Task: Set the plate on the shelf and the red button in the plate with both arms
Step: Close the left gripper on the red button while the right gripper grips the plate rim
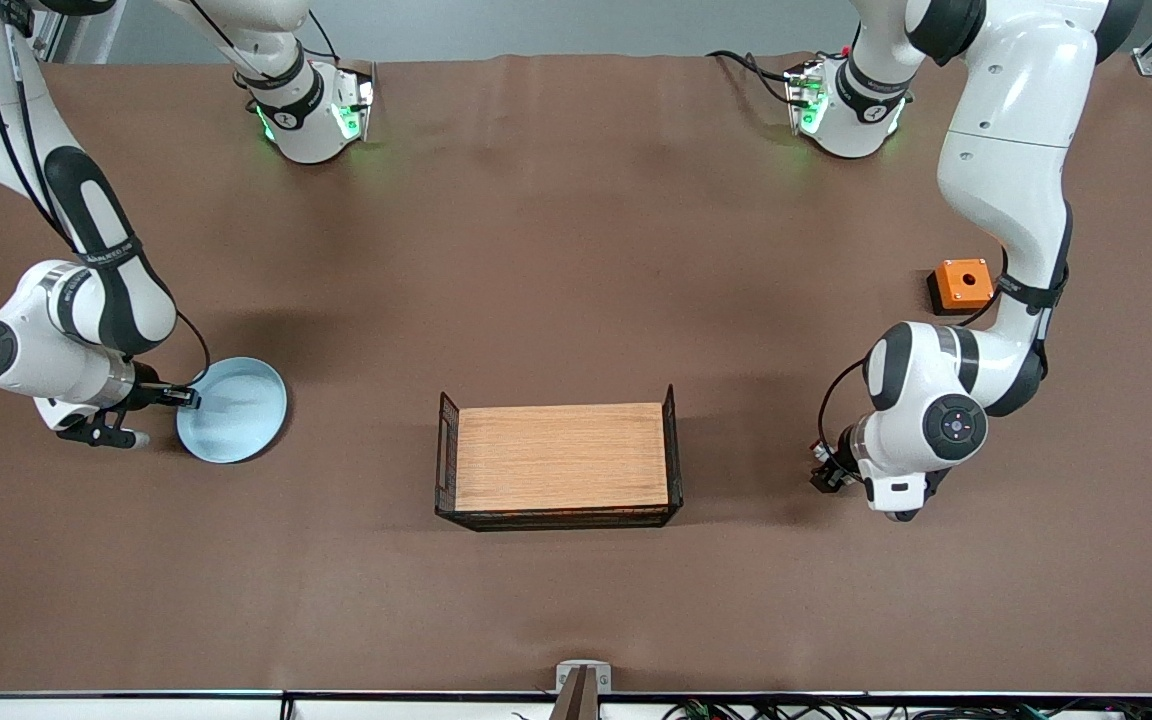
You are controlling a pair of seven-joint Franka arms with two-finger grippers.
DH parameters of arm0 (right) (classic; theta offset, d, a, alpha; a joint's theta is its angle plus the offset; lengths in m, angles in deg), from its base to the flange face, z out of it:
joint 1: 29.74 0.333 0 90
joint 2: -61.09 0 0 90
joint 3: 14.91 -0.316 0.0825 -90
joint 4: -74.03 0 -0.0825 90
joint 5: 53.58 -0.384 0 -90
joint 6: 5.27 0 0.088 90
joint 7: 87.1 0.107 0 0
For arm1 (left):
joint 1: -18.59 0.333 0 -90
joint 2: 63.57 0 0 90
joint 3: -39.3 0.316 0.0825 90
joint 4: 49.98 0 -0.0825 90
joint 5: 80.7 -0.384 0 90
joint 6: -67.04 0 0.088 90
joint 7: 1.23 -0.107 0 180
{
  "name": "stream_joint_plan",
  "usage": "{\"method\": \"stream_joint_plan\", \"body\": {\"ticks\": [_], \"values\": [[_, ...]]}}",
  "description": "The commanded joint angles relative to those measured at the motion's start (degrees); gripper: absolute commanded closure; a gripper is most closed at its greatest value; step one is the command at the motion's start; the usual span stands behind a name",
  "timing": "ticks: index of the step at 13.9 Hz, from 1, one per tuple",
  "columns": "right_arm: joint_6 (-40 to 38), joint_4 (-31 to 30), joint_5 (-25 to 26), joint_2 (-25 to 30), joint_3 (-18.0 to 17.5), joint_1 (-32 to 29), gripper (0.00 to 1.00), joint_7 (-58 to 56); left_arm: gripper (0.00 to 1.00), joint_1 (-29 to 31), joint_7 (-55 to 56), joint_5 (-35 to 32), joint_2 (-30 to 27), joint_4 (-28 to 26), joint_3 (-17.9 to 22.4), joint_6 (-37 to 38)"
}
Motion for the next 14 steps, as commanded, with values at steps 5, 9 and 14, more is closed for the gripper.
{"method": "stream_joint_plan", "body": {"ticks": [5,9,14], "values": [[-0.9,1.1,-0.2,-0.7,-0.7,-0.2,0.97,-0.2,0.48,-0.4,0.4,-0.9,-0.8,-1.1,0.3,0.0],[-3.7,1.1,-0.1,1.1,-0.8,0.2,0.97,-0.1,0.55,-0.5,0.8,-0.9,-0.8,-0.9,0.4,0.7],[-14.1,1.2,-0.2,9.4,-0.8,2.5,0.97,0.3,0.61,-0.7,3.0,-0.9,-0.8,-0.6,0.4,0.7]]}}
